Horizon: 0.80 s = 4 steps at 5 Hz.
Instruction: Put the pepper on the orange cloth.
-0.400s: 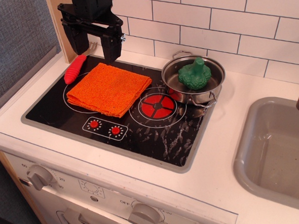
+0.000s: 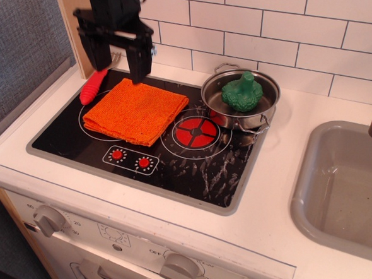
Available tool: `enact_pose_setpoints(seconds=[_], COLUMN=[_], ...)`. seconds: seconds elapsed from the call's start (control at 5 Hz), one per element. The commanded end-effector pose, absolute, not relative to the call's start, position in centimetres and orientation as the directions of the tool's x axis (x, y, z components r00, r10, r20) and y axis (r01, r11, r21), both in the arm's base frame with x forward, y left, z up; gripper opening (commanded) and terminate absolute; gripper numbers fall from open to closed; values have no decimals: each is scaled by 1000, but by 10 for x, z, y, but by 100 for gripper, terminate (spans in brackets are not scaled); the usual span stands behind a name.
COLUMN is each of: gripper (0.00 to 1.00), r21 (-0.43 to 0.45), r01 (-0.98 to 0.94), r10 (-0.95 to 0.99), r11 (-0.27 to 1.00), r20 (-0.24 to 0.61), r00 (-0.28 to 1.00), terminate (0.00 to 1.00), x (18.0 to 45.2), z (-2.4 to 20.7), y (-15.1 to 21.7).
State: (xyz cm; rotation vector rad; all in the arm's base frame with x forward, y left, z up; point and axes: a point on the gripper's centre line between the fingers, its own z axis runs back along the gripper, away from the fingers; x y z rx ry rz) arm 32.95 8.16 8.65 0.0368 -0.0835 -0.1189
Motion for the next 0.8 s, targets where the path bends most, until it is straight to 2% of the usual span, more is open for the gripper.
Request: enact_pose_setpoints(seconds=[0.0,0.2,0.4,0.6], gripper=[100,100,100,100], r21=[24,48,41,35], r01=[272,364,397,422], r10=[-272,-367,-399,-424], r11=[962,930,917,906], r20=[146,149,112,81], r00=[951,918,910,902], terminate=[0,0,0,0], x=[371,387,409,414], z=[113,115,100,83], y=[14,-17,-31,-37])
